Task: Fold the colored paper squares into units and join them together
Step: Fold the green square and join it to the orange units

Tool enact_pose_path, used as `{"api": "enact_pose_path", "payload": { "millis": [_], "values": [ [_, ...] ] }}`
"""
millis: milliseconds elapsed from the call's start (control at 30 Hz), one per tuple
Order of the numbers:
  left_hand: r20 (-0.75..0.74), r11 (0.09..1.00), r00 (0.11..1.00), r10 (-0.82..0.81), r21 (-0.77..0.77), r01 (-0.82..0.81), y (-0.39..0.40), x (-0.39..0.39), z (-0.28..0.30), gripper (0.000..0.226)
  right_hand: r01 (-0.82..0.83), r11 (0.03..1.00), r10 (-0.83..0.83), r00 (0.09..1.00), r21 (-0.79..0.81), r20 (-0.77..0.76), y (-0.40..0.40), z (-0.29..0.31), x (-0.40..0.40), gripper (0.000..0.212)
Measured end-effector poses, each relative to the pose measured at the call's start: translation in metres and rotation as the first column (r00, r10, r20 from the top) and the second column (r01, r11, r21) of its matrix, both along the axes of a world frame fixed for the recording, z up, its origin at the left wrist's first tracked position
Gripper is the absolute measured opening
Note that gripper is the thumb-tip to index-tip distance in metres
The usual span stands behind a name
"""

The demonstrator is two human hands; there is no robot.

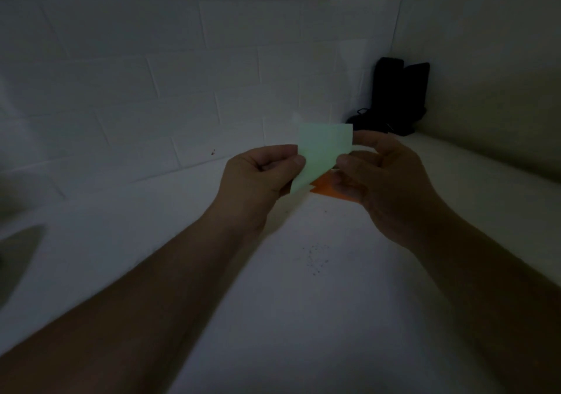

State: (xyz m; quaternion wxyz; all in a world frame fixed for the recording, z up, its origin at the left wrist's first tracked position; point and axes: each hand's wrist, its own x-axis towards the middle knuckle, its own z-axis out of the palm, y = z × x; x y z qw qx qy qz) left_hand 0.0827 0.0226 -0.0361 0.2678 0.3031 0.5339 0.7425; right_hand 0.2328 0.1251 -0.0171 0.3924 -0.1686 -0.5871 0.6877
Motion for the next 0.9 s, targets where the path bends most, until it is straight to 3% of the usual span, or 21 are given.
{"api": "enact_pose_path", "payload": {
  "millis": [133,367,467,700,800,900],
  "values": [
    [-0.033,1.000,0.999,-0.018,0.002,0.018,-0.002,0.001,0.002,0.016,-0.030,0.996,0.032,0.999,-0.081,0.029,0.002,0.000,0.001,0.013],
    [-0.089,0.999,0.996,-0.024,0.018,0.026,-0.005,0.006,0.004,0.018,0.020,0.998,-0.019,1.000,-0.058,0.025,0.006,-0.002,0.001,0.021],
    [-0.111,1.000,0.994,-0.009,0.018,0.011,-0.005,0.005,0.004,0.018,0.055,0.998,-0.055,0.998,0.002,0.035,0.006,-0.002,0.002,0.034],
    [-0.100,1.000,0.995,0.013,-0.022,-0.015,-0.005,0.007,0.006,0.013,0.193,0.960,-0.212,0.974,0.203,0.076,0.006,-0.005,-0.001,0.024],
    [-0.062,1.000,0.998,0.006,-0.030,-0.007,-0.005,0.007,0.008,0.010,0.169,0.982,-0.175,0.983,0.085,0.063,0.006,-0.006,-0.004,0.032],
    [-0.032,1.000,0.999,-0.007,-0.028,0.006,-0.005,0.007,0.008,0.010,0.014,0.996,-0.012,0.999,-0.084,0.031,0.004,-0.010,-0.007,0.045]
  ]
}}
